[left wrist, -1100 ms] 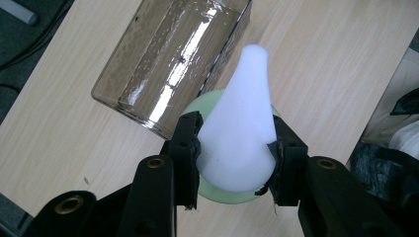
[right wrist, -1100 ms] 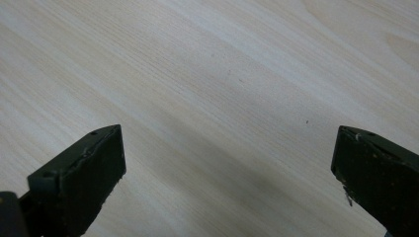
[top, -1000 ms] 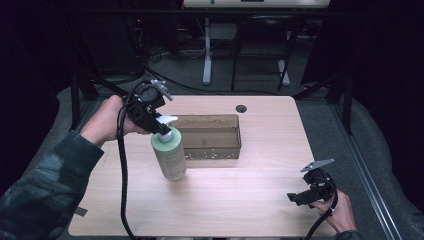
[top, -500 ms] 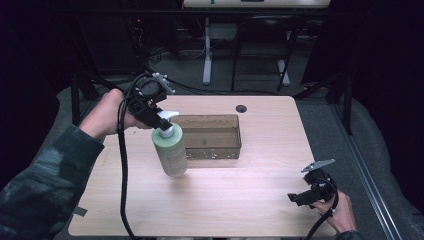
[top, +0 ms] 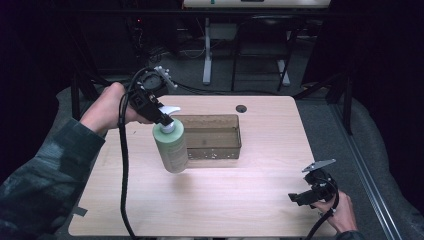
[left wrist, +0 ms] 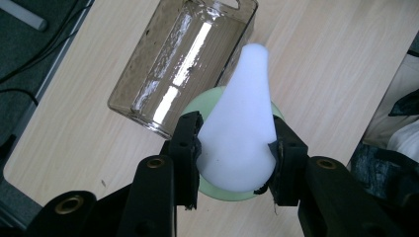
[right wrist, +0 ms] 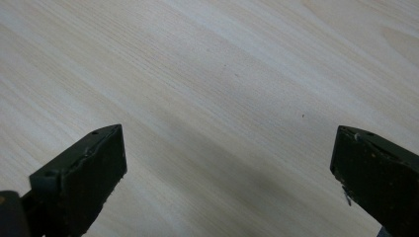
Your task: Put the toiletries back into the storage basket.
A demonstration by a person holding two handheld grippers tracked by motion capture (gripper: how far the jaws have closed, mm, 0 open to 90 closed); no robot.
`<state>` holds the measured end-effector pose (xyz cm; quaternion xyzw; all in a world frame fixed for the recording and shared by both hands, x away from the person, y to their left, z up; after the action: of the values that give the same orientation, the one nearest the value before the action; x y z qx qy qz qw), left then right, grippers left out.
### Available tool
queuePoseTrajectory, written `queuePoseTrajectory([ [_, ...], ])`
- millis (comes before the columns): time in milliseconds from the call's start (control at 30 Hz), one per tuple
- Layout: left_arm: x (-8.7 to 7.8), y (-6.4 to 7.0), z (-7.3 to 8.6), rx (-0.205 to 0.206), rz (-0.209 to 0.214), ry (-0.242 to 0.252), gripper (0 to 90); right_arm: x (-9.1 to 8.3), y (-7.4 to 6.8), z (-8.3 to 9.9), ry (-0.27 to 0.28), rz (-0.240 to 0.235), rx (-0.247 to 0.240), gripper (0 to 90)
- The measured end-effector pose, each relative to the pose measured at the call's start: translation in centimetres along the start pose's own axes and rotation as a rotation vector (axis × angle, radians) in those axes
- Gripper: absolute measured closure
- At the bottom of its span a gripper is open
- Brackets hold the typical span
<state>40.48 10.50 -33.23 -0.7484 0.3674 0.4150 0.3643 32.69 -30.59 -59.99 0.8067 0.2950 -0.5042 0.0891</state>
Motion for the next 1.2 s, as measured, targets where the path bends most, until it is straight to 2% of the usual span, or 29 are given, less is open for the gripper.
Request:
queuePoseTrajectory([
  [600, -0.7, -0.7, -1.1, 0.008, -0.007, -0.007, 62.7, 0.0, 0.0, 0.0, 0.001, 0.004, 0.001, 0.4],
  [1200, -0.9, -2.4, -2.0, -0.023, -0.019, -0.003, 62.8, 0.0, 0.0, 0.0, 0.001, 0.001, 0.006, 0.3],
])
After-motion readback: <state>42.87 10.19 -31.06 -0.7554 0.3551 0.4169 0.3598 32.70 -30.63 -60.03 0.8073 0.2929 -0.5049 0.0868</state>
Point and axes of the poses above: each handheld gripper's, and its own axes: x roughly forward along the jaws, z roughly out of its underside, y roughly to its right, the point moved 8 cm from there along x, roughly forward along the jaws, and after that the axes turned 7 degrees about -z, right-handed, at the moved point
